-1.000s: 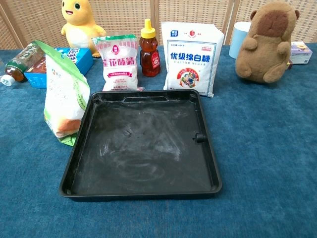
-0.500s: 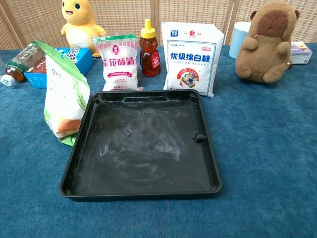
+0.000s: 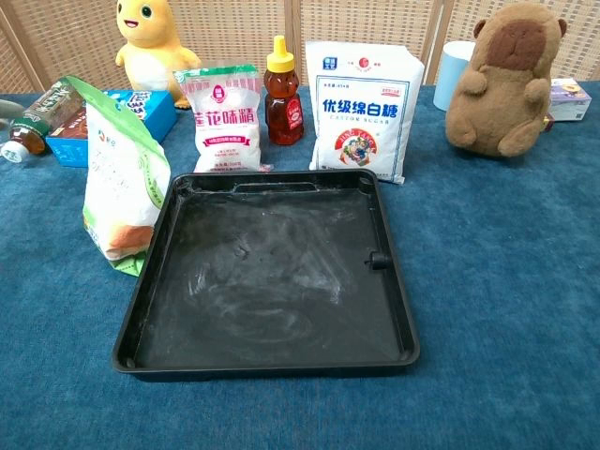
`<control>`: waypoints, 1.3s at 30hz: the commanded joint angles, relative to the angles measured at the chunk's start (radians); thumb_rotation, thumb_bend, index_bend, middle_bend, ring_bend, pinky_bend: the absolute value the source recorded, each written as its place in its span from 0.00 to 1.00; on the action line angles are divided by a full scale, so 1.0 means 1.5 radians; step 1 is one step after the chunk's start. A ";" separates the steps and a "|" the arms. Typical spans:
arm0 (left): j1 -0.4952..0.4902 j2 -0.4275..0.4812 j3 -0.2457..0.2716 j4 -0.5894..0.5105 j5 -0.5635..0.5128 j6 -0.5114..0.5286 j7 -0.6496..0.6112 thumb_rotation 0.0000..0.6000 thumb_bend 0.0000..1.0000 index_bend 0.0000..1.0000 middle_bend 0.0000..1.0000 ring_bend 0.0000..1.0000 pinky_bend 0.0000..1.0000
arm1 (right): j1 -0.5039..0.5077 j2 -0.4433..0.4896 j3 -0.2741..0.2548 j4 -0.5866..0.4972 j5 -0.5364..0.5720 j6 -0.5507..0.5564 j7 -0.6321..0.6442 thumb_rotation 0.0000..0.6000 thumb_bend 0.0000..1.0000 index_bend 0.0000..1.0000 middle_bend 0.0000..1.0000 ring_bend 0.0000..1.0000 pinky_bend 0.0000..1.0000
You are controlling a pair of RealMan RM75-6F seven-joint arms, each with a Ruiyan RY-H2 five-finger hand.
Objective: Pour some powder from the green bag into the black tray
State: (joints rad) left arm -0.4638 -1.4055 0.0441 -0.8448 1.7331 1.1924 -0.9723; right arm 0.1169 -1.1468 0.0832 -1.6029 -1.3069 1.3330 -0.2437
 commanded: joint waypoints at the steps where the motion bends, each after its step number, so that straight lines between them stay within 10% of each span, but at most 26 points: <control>1: -0.023 -0.023 0.014 0.026 0.014 -0.003 -0.025 0.93 0.06 0.00 0.00 0.04 0.11 | 0.000 0.000 0.000 -0.001 -0.001 0.001 0.000 1.00 0.00 0.14 0.00 0.00 0.00; 27: -0.099 -0.079 0.029 -0.008 -0.020 -0.070 0.006 0.93 0.14 0.00 0.01 0.08 0.18 | -0.001 0.010 -0.002 -0.013 -0.005 0.010 0.017 1.00 0.00 0.14 0.00 0.00 0.00; 39: -0.105 -0.088 0.023 -0.047 -0.053 -0.095 0.078 1.00 0.25 0.37 0.38 0.44 0.48 | -0.005 0.020 -0.009 -0.038 -0.033 0.026 0.020 1.00 0.00 0.14 0.00 0.00 0.00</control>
State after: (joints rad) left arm -0.6240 -1.5338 0.0838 -0.9085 1.6609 1.0437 -0.8667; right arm 0.1103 -1.1176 0.0700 -1.6600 -1.3566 1.3722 -0.2134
